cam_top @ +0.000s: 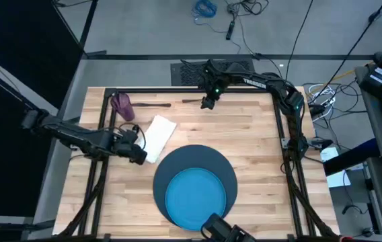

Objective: Set table place
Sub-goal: Fold the white table napkin

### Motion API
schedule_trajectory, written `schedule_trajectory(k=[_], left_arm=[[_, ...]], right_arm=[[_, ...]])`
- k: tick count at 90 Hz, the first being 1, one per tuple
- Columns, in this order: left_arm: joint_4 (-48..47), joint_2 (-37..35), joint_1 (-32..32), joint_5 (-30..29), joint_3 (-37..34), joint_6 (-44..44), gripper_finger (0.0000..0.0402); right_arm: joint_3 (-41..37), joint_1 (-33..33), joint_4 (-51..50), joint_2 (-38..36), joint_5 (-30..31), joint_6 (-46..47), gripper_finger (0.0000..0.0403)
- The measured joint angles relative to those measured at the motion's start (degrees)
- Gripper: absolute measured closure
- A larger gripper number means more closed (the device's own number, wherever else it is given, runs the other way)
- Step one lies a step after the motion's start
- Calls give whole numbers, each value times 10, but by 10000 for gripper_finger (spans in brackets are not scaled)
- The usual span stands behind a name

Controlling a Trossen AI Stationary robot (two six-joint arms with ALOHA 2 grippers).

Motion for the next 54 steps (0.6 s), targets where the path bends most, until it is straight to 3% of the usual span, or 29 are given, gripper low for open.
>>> schedule_trajectory(k=[35, 54], left_arm=[[-44, 10, 5, 1, 0, 14, 399], [-42, 10, 5, 1, 0, 20, 347]], right_arm=[[0, 0, 0, 0, 0, 10, 255], [0, 0, -1, 0, 0, 10, 255]])
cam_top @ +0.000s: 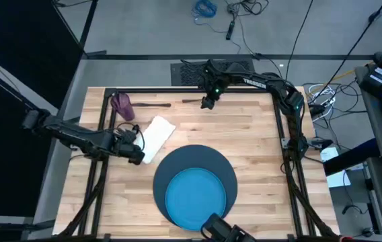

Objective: Set table place
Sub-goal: Fold the white table napkin, then move the white table napkin to the left side of the table mat

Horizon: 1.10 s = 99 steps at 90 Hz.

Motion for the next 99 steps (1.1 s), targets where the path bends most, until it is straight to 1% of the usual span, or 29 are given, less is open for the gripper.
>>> schedule_trajectory(k=[7, 17, 26, 34, 38, 45, 57, 69, 81, 91, 99], left_arm=[[-3, 0, 0, -5, 0, 0, 320], [-19, 0, 0, -43, 0, -2, 289], [-6, 0, 1, -68, 0, 6, 280], [59, 0, 1, -73, 0, 56, 279], [104, 0, 1, -63, 0, 83, 279], [158, 4, 5, -23, 0, 115, 279], [167, 33, 13, 23, 0, 116, 279], [169, 82, 15, 38, 0, 120, 279], [166, 134, 15, 37, 0, 119, 279], [170, 161, 14, 32, 2, 116, 278], [177, 169, 14, 34, 2, 113, 278]], right_arm=[[0, 0, 0, 0, 0, 0, 255], [0, 0, -1, 0, 0, 0, 255], [0, 0, 0, 0, 0, 0, 255], [0, 0, 0, 0, 0, -1, 255], [0, 0, 0, 0, 0, -1, 255], [0, 0, 1, 0, 0, 0, 255], [0, 0, 3, 0, 0, 0, 255], [0, 0, 5, 0, 0, 1, 255], [0, 1, 5, 0, 0, 2, 255], [0, 1, 5, 0, 0, 2, 255], [0, 3, 5, 0, 0, 2, 255]])
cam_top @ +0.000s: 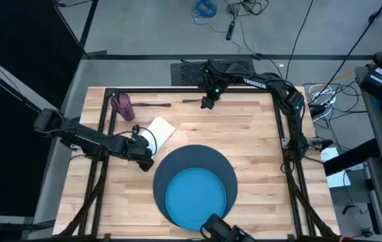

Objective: Set table place
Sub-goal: Move the white table napkin to the left side of the table mat

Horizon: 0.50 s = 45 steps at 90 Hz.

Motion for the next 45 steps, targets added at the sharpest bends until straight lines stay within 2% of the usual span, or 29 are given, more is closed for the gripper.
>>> schedule_trajectory(k=[16, 45], left_arm=[[-8, -1, -18, 29, 19, -70, 278], [-4, -2, -107, 209, 48, -133, 278]], right_arm=[[0, 0, -1, 0, 0, -1, 255], [0, 0, -12, 0, 0, -7, 255]])
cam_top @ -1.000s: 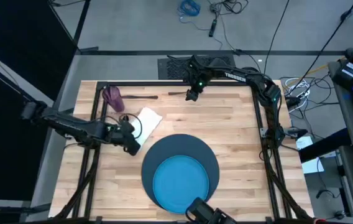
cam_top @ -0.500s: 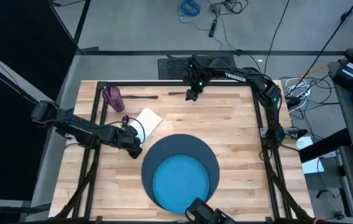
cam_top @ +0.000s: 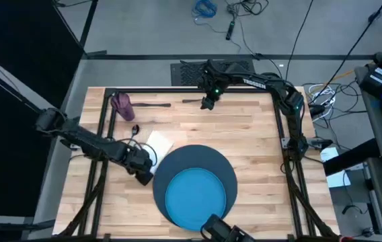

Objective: Set table place
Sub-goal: Move the white table napkin to the left side of the table mat

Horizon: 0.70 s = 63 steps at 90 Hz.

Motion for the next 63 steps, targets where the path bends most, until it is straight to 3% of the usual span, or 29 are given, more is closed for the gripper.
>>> schedule_trajectory(k=[13, 21, 35, 55, 63], left_arm=[[20, 0, -56, 71, 0, -30, 279], [70, -1, -84, 75, 1, -11, 279], [74, -24, -95, -9, 27, 27, 279], [-62, -75, -69, -161, 111, 118, 279], [-85, -79, -47, -184, 116, 159, 279]], right_arm=[[0, 0, -4, 0, 0, 0, 255], [0, 1, -8, 0, 0, 1, 255], [0, 1, -7, 0, 0, 6, 255], [0, 1, -12, 0, -2, 6, 255], [0, 3, -16, 0, -3, 6, 255]])
